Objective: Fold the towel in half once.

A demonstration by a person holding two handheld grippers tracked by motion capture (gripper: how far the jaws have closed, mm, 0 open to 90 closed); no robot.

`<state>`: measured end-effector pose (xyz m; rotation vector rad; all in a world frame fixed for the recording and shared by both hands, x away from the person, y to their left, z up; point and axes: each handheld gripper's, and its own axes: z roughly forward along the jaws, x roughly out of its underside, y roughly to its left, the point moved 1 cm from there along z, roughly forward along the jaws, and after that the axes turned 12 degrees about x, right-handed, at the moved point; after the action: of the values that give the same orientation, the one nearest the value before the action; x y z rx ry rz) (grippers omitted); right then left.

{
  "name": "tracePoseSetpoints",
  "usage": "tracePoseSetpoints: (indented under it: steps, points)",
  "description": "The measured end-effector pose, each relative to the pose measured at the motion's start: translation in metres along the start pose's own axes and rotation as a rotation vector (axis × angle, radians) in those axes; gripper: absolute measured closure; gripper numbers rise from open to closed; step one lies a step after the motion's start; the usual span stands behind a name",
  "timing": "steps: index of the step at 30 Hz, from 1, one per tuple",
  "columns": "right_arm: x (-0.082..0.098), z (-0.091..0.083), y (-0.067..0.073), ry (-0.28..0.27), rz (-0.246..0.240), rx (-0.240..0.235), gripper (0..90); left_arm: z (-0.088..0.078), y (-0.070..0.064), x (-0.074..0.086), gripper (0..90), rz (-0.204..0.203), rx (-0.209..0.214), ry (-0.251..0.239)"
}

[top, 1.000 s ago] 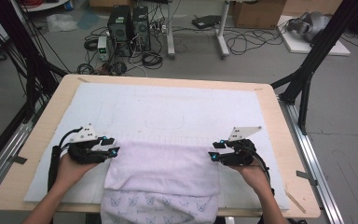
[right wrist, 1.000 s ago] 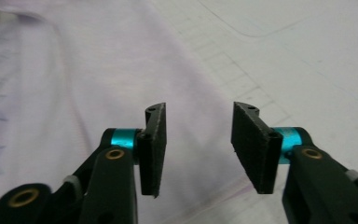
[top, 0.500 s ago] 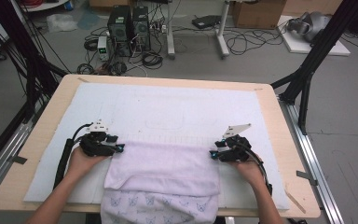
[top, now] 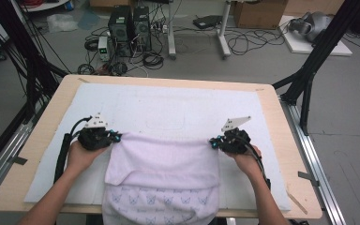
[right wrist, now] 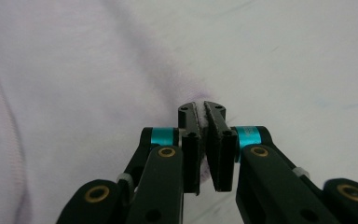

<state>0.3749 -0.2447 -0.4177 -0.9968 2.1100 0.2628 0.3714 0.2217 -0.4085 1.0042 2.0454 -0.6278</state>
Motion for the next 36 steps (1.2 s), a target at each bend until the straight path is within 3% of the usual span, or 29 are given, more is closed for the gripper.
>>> tracePoseSetpoints:
  steps: [4, 7, 11, 14, 15, 17, 19, 22, 24, 25, 27, 29, 36]
  points:
    - [-0.029, -0.002, -0.023, -0.044, 0.021, 0.041, 85.5, -0.008, 0.021, -0.031, 84.9, -0.015, -0.053, -0.022]
    - [-0.054, 0.004, -0.038, -0.028, -0.014, 0.091, 85.6, -0.009, 0.036, -0.057, 85.0, 0.001, -0.106, -0.022]
    - [-0.089, 0.004, -0.063, -0.047, -0.008, 0.135, 85.6, -0.015, 0.060, -0.094, 85.5, -0.008, -0.165, -0.052]
    - [-0.113, 0.001, -0.074, -0.045, -0.015, 0.164, 85.1, -0.020, 0.069, -0.109, 85.4, -0.002, -0.197, -0.086]
    - [-0.116, 0.001, -0.076, -0.055, -0.003, 0.168, 82.5, -0.017, 0.070, -0.109, 80.3, -0.001, -0.201, -0.083]
    - [-0.113, 0.009, -0.080, -0.058, 0.032, 0.181, 66.4, -0.010, 0.072, -0.101, 68.8, -0.024, -0.188, -0.045]
    - [-0.104, 0.016, -0.083, -0.044, 0.069, 0.145, 63.4, -0.006, 0.072, -0.088, 66.1, -0.034, -0.178, -0.042]
    - [-0.084, 0.021, -0.077, -0.038, 0.102, 0.132, 57.8, -0.003, 0.072, -0.068, 62.0, -0.064, -0.140, -0.025]
    - [-0.078, 0.022, -0.074, 0.006, 0.126, 0.084, 53.3, -0.003, 0.068, -0.058, 61.6, -0.069, -0.109, -0.025]
    - [-0.075, 0.022, -0.071, 0.008, 0.129, 0.058, 53.2, -0.002, 0.065, -0.051, 60.9, -0.068, -0.091, -0.033]
    - [-0.070, 0.018, -0.058, -0.035, 0.095, 0.067, 53.5, -0.001, 0.058, -0.043, 60.1, -0.061, -0.065, -0.037]
    - [-0.064, 0.017, -0.049, -0.062, 0.101, 0.031, 52.7, 0.000, 0.051, -0.034, 59.3, -0.050, -0.037, -0.027]
    - [-0.041, 0.016, -0.018, -0.049, 0.061, -0.017, 50.9, -0.001, 0.028, -0.007, 56.2, -0.027, 0.047, -0.006]
